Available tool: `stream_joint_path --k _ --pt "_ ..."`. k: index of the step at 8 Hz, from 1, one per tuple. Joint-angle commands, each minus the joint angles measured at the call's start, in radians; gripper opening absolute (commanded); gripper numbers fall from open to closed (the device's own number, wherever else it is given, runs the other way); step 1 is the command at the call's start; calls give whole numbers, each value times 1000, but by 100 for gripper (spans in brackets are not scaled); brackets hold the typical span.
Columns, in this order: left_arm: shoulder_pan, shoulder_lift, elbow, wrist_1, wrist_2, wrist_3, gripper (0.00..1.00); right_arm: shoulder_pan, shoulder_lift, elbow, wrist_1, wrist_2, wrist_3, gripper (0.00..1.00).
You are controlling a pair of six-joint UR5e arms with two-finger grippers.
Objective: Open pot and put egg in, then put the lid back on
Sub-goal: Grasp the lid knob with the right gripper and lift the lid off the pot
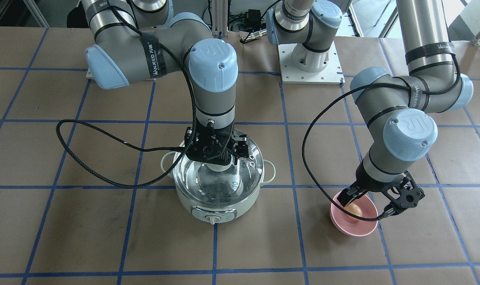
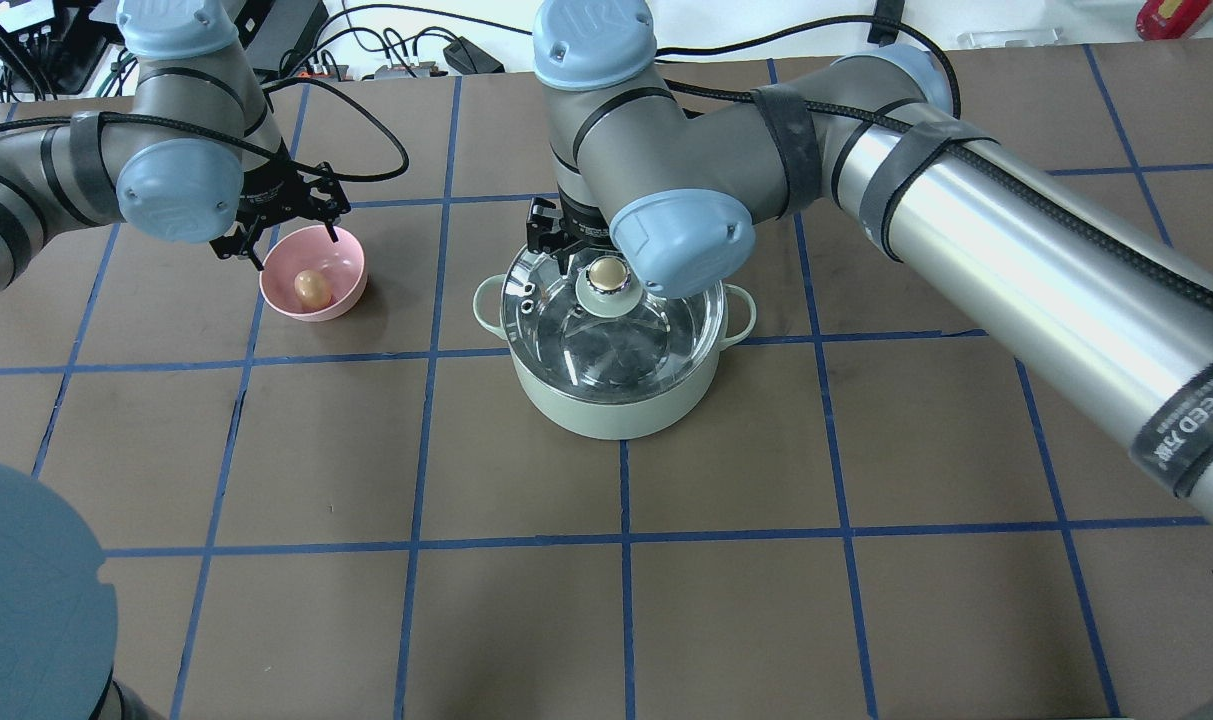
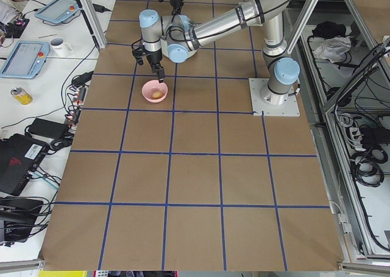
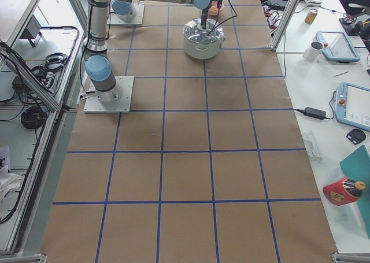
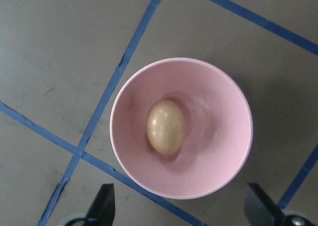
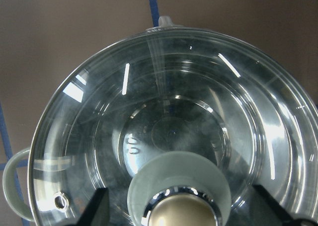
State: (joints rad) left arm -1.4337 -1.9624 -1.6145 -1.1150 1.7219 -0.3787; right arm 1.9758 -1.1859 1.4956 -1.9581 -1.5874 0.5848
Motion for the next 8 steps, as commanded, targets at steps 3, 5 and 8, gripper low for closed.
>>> stream_joint_path --k 3,5,8 --pt "47 -59 -1 20 -85 -2 90 2 3 -1 5 0 -20 60" --pt "47 -81 -1 55 -81 -2 90 2 -3 -3 7 -2 -31 48" --pt "47 -95 1 78 -81 -5 86 2 -8 -3 10 -3 -34 37"
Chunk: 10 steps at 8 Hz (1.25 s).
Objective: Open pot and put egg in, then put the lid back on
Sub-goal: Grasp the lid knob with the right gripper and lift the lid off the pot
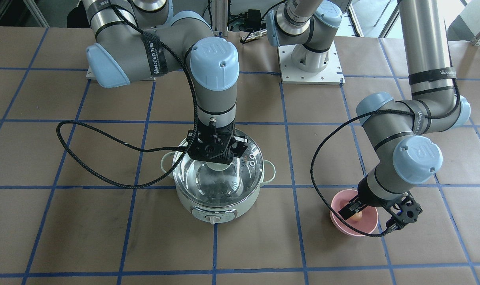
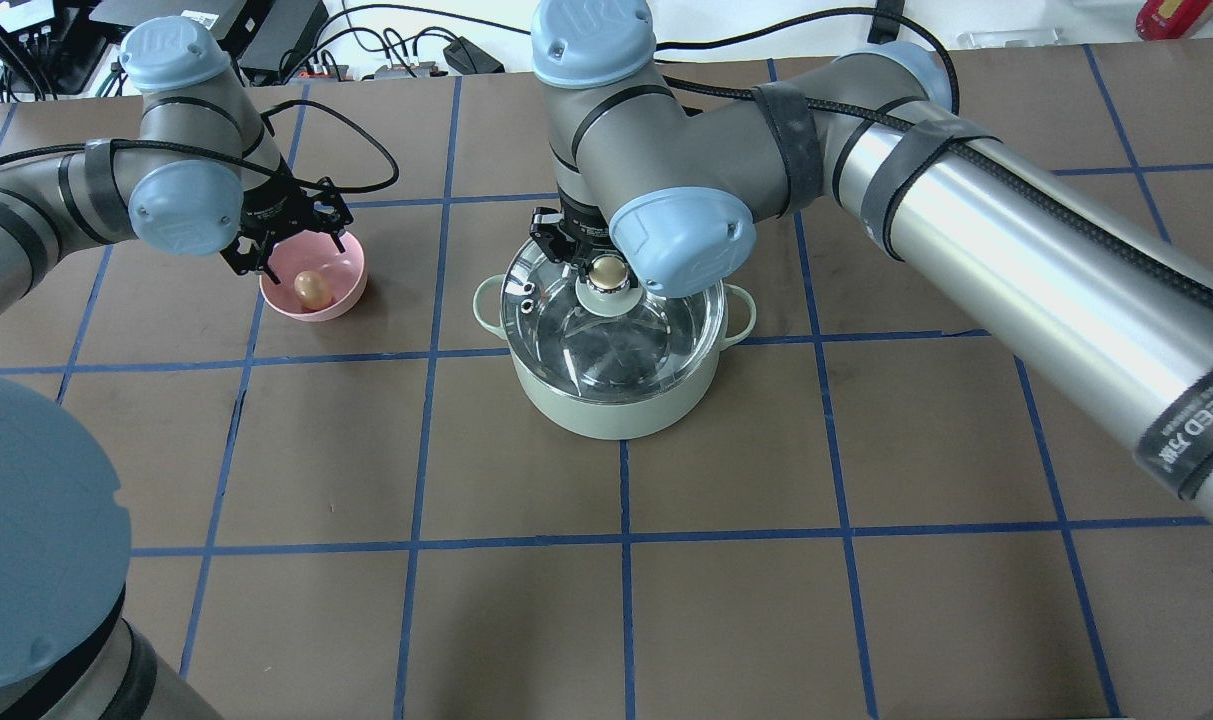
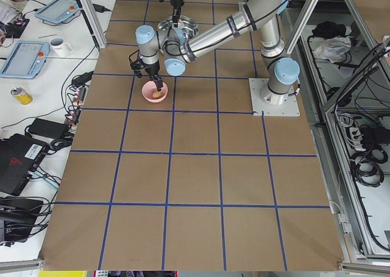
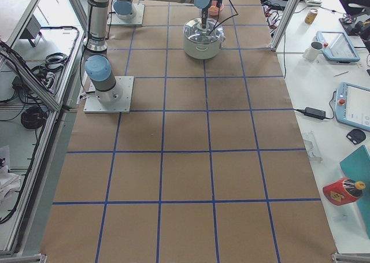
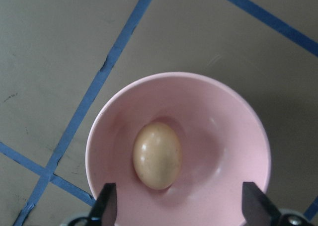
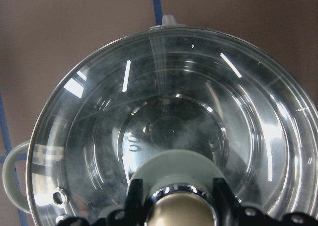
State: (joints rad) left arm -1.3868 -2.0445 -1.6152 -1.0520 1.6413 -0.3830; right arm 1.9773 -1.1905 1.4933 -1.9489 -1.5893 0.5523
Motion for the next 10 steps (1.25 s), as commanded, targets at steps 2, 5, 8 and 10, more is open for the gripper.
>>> stream_joint_path --k 2,5,8,10 --pt "0 -16 0 29 0 10 62 -3 -11 -10 4 -8 -8 37" --pt "0 -25 -2 29 0 6 79 -55 -66 -14 51 0 -40 37" --pt "0 -40 0 29 3 12 78 -190 -179 -13 200 12 -178 37" --pt "0 -42 -2 29 6 10 72 -266 -236 -13 283 9 -292 37"
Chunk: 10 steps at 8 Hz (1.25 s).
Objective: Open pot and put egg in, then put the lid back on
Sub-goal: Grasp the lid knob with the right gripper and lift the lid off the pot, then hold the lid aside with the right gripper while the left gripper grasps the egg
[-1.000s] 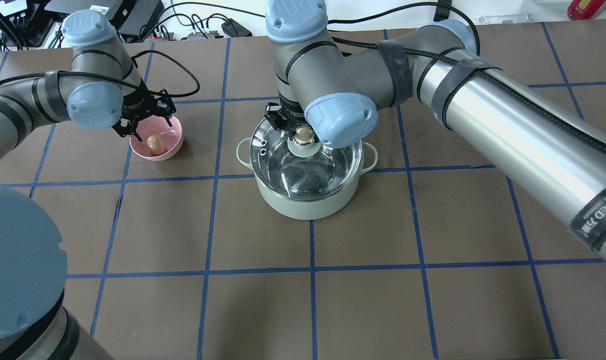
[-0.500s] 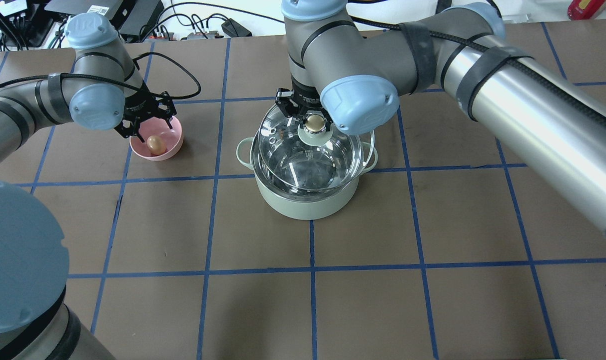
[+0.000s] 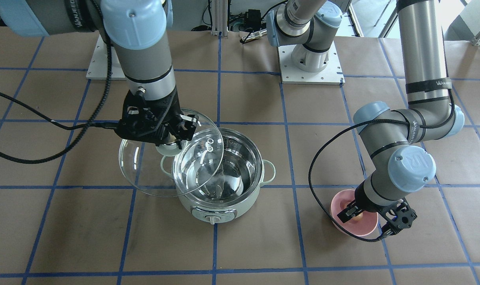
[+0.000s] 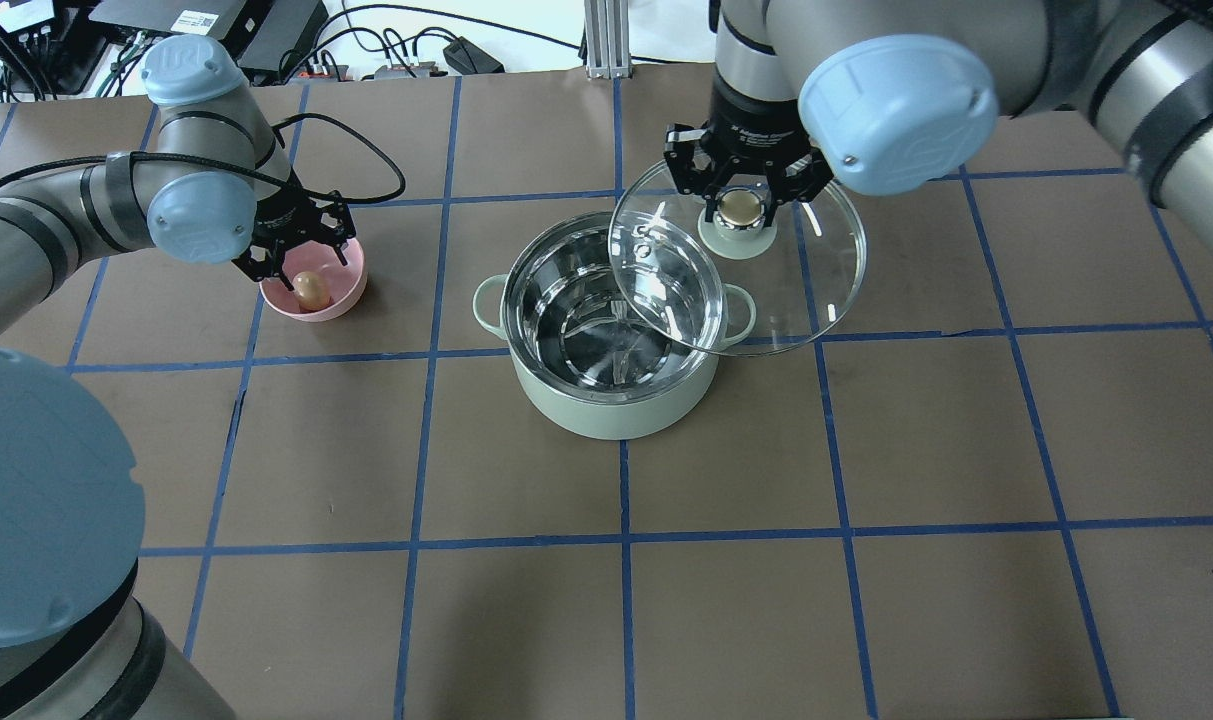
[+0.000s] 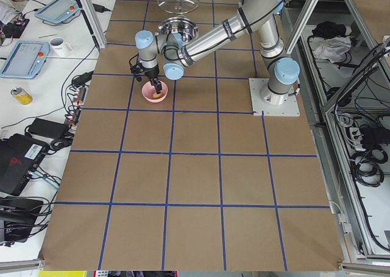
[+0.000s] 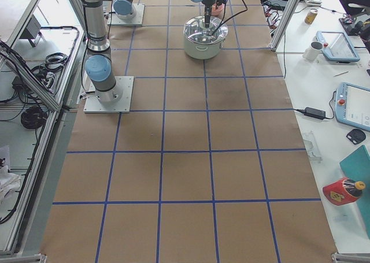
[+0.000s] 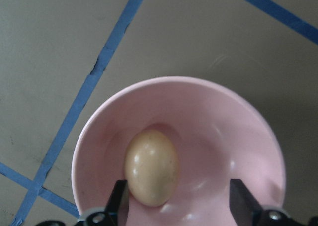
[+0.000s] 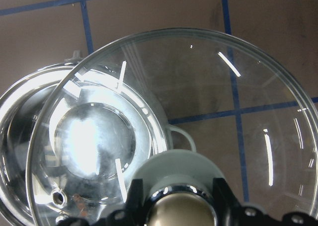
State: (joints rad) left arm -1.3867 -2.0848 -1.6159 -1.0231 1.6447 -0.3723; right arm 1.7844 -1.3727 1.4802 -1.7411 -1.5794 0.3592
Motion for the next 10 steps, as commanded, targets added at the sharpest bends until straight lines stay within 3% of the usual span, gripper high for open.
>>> stream_joint_path --k 1,10 --pt "0 -3 -2 -2 3 0 72 -107 -74 0 101 -1 -146 36" --pt "0 -32 -10 -2 17 -2 72 -163 -111 5 137 -8 -252 35"
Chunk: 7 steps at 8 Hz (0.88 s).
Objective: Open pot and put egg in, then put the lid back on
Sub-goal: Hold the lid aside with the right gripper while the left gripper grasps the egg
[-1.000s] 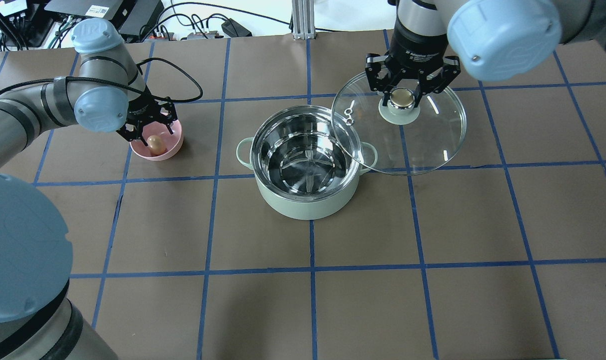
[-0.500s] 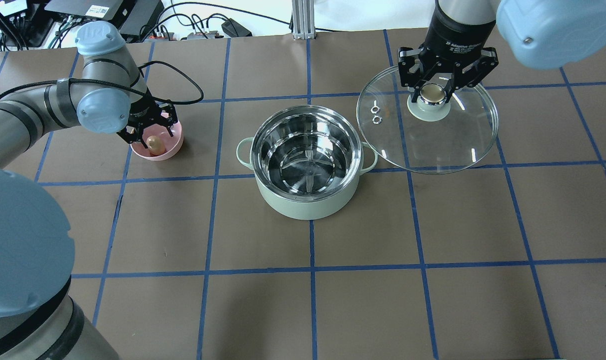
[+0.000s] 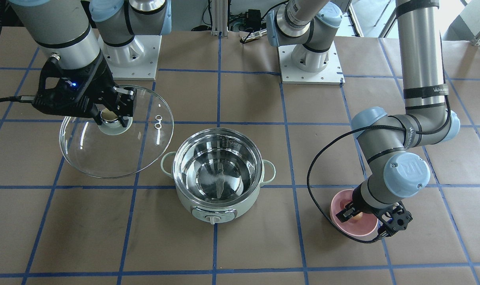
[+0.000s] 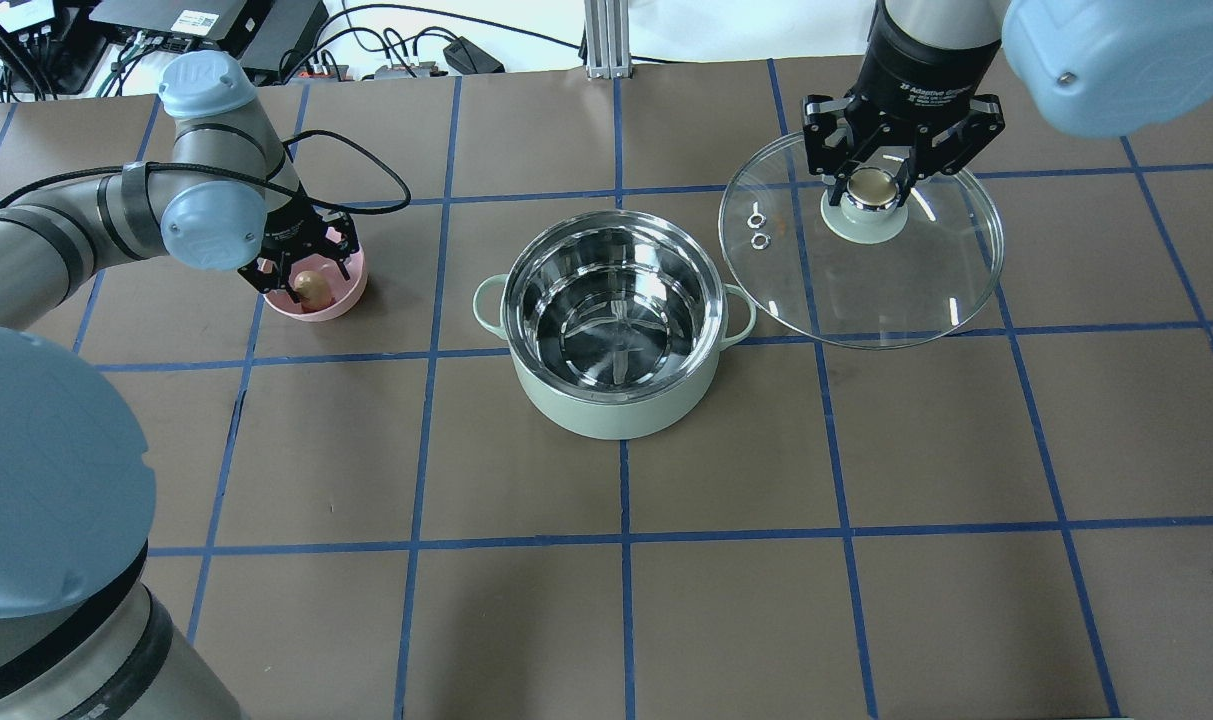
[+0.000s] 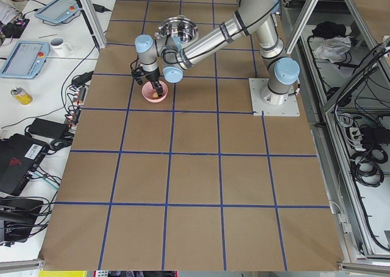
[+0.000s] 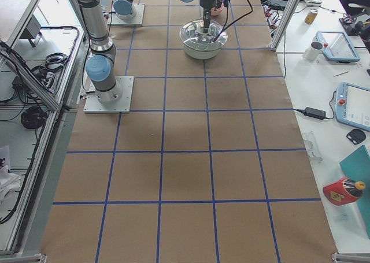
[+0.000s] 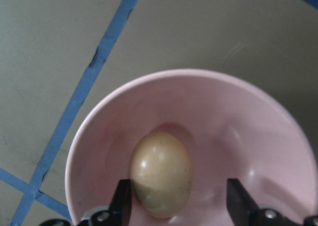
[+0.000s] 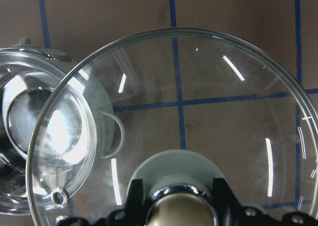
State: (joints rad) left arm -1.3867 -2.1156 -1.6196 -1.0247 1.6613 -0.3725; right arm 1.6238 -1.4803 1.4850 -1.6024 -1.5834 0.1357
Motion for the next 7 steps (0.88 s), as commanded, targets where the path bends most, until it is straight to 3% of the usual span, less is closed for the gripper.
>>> stream_joint_path --k 1,6,7 --pt "0 -1 -8 0 0 0 72 -5 -5 0 -2 -6 -31 35" --pt "0 -15 -11 0 -3 0 72 -76 -40 11 65 3 -111 34" --pt "0 -15 -11 0 -3 0 68 -78 -41 11 70 2 -111 34"
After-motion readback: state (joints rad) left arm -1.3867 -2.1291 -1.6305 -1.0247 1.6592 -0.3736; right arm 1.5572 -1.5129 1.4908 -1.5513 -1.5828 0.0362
